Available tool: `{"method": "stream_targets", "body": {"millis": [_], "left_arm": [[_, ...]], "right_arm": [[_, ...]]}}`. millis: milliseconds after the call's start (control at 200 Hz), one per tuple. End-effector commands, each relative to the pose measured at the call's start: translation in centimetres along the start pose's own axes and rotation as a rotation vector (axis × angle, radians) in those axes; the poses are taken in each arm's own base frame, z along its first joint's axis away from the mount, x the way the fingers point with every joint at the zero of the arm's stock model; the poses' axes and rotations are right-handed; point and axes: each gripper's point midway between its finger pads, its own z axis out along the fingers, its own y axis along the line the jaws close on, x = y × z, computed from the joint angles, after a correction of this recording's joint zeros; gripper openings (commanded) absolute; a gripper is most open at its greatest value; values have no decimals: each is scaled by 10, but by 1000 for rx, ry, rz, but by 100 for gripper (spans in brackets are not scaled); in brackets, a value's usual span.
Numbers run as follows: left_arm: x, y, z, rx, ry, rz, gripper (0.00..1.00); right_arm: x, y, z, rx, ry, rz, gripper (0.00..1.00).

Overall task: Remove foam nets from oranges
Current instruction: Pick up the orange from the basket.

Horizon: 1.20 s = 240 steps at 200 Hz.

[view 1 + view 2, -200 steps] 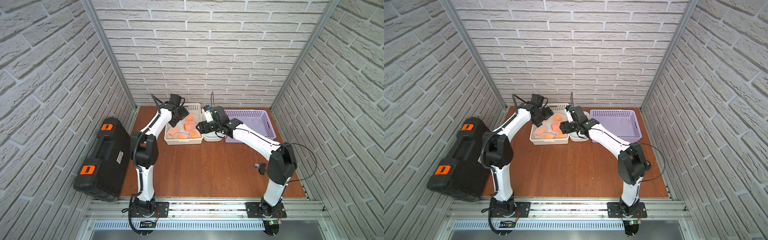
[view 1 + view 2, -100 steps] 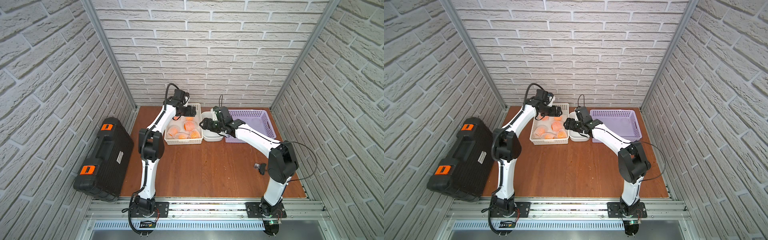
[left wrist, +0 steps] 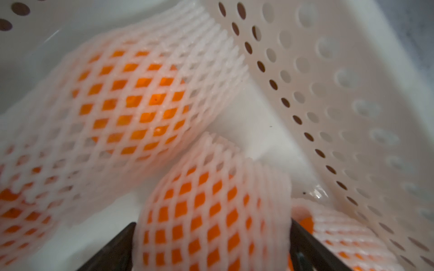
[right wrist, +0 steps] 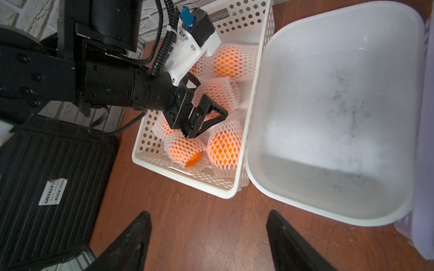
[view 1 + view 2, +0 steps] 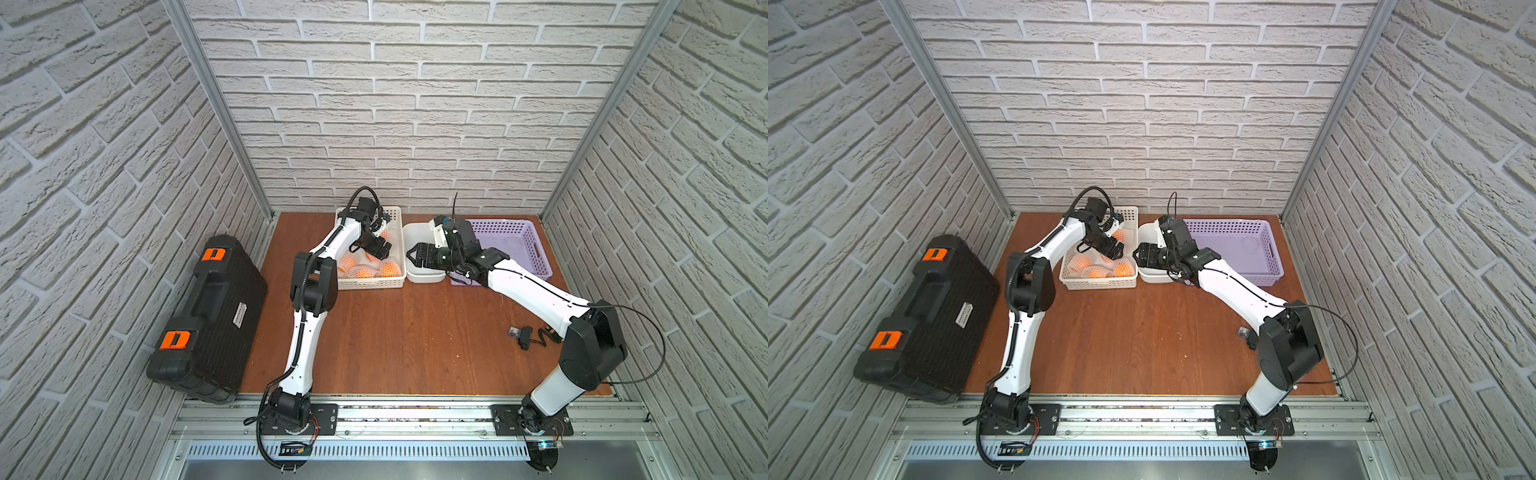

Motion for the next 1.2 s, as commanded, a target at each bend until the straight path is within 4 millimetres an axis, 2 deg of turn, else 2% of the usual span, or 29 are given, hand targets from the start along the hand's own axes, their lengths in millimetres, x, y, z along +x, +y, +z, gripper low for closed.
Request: {"method": "stream_targets", "body": {"millis": [0, 150, 255, 325, 595, 735, 880, 955, 1080, 1195], "left_arm": [[2, -2, 12, -37, 37, 68, 95], [-2, 1, 19, -72, 50, 41, 81], [-6, 0, 18, -59, 35, 5, 78], [-5, 2, 17, -71, 45, -13, 72], [-16, 13, -2, -148, 6, -151, 58], [-25, 20, -23, -188, -42, -269, 58], [-40, 25, -61, -221, -138, -469, 58], [-44, 27, -85, -227, -189, -644, 58], [-47, 13, -118, -122, -256, -945, 61], [-36, -3, -133, -9, -302, -1276, 63]], "right_arm": [[0, 2, -11, -3, -21, -47, 78], [5, -2, -16, 15, -13, -53, 78], [5, -3, -20, 22, -12, -60, 78], [6, -4, -23, 29, -14, -65, 78], [6, -7, -32, 48, -32, -71, 78], [7, -9, -35, 52, -38, -67, 78], [10, -9, -34, 43, -40, -62, 77], [12, -7, -33, 21, -40, -53, 77], [15, 2, -29, -57, -51, -17, 77], [12, 19, -28, -180, -95, 31, 73]]}}
